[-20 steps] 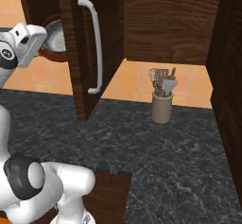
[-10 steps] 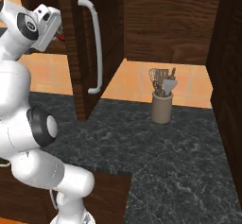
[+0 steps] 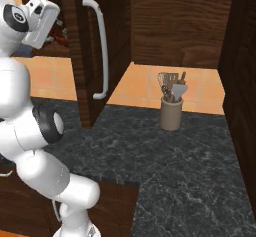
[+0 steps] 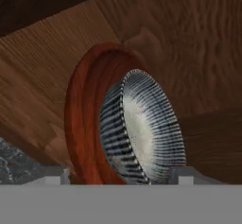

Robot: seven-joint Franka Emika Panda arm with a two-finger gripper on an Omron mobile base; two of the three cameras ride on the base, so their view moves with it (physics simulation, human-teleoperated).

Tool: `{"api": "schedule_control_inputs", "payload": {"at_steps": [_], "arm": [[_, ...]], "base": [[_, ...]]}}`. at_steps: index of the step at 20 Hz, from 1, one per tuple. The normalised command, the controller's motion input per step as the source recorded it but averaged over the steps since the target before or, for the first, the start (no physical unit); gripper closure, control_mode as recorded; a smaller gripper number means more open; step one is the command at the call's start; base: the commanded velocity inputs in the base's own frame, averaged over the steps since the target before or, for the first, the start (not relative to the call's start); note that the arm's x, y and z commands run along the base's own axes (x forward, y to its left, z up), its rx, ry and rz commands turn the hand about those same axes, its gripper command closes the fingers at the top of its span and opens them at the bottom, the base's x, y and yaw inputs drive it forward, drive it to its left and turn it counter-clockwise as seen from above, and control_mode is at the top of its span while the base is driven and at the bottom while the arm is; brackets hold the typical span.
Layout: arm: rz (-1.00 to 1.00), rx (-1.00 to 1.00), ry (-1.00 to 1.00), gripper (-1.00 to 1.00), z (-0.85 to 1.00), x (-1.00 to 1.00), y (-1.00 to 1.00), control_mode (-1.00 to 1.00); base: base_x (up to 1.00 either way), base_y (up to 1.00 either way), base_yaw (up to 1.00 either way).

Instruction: Pick up the bowls on the counter and stack them on top of one another in the open cabinet. Place the smaller bowl on top of the larger bowl.

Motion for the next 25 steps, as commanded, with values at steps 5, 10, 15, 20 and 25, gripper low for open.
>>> {"api": "schedule_control_inputs", "payload": {"at_steps": [5, 10, 15, 20, 25], "arm": [[-0.03, -0.01, -0.3, -1.0, -0.76, -1.0, 0.02, -1.0], [-0.04, -0.12, -0.01, -1.0, -1.0, -1.0, -0.1, -1.0], [0.0, -0.15, 0.0, -1.0, -1.0, -1.0, -0.47, -1.0], [0.03, -0.1, 0.01, -1.0, -0.4, -0.4, 0.01, -1.0], [0.0, -0.03, 0.01, -1.0, -0.18, 0.0, 0.0, -1.0]], "base": [[0.0, 0.0, 0.0], [0.0, 0.0, 0.0], [0.0, 0.0, 0.0], [0.0, 0.0, 0.0], [0.0, 0.0, 0.0]]}}
